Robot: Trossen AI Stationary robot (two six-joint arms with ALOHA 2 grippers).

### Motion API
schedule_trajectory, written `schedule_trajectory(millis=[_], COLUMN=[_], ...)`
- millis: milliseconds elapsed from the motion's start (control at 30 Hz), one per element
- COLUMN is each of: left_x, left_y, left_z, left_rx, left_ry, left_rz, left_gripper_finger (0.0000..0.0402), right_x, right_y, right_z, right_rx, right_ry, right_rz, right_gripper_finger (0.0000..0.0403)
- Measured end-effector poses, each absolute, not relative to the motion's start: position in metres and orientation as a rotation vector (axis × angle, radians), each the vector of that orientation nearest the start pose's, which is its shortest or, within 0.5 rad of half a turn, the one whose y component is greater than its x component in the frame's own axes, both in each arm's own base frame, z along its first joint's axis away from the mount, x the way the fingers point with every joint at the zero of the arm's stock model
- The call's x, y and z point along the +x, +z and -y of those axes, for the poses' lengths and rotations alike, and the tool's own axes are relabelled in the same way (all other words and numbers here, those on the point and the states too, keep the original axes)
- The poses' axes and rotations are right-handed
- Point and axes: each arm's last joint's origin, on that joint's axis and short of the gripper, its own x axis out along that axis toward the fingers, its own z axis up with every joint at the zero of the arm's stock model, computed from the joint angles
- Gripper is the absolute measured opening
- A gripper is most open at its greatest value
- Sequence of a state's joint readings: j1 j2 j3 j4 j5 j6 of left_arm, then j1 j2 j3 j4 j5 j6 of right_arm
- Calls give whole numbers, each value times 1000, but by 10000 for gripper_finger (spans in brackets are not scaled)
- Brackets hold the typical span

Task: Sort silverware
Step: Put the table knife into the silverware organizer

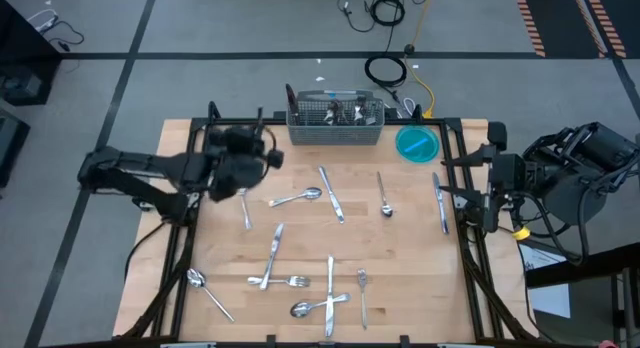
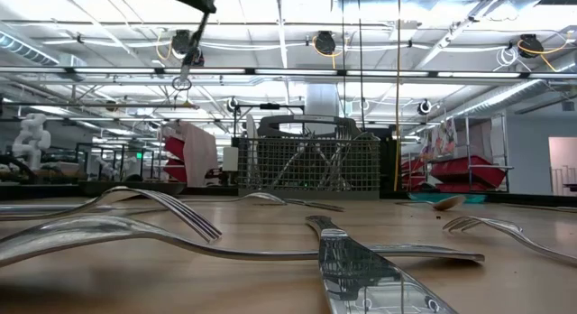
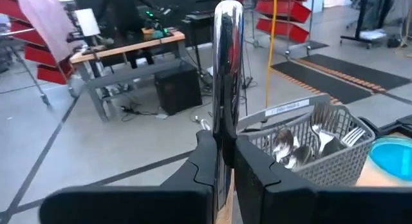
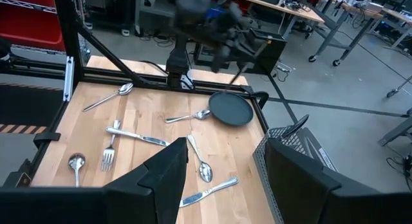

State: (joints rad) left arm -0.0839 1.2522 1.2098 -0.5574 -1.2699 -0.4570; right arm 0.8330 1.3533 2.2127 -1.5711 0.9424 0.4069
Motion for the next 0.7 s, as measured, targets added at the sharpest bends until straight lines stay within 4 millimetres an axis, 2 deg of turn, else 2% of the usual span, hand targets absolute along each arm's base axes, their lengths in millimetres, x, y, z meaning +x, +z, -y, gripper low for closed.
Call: schedule_trajectory(millis=[67,200,300,500,700], left_x=[256,269,273,280,286], left_y=[369,381,386,383,365], left_z=[-22,-53,-77,-130,-173], left_rx=[-5,51,104,131,138], left_ry=[1186,1007,1001,858,819], left_rz=[-211,-126,-68,54,68], left_gripper_finger=[31,31,31,31,31], right_x=[113,113,113,113,113], right_y=[531,531,531,531,531], right_z=[-89,-89,-89,-89,-89], right_rx=[-152,-152,-152,-152,-152], right_ry=[-191,-190,-189,-188,-189], right_rz=[-414,-414,-415,-415,-415], right_gripper_finger=[196,196,196,196,196])
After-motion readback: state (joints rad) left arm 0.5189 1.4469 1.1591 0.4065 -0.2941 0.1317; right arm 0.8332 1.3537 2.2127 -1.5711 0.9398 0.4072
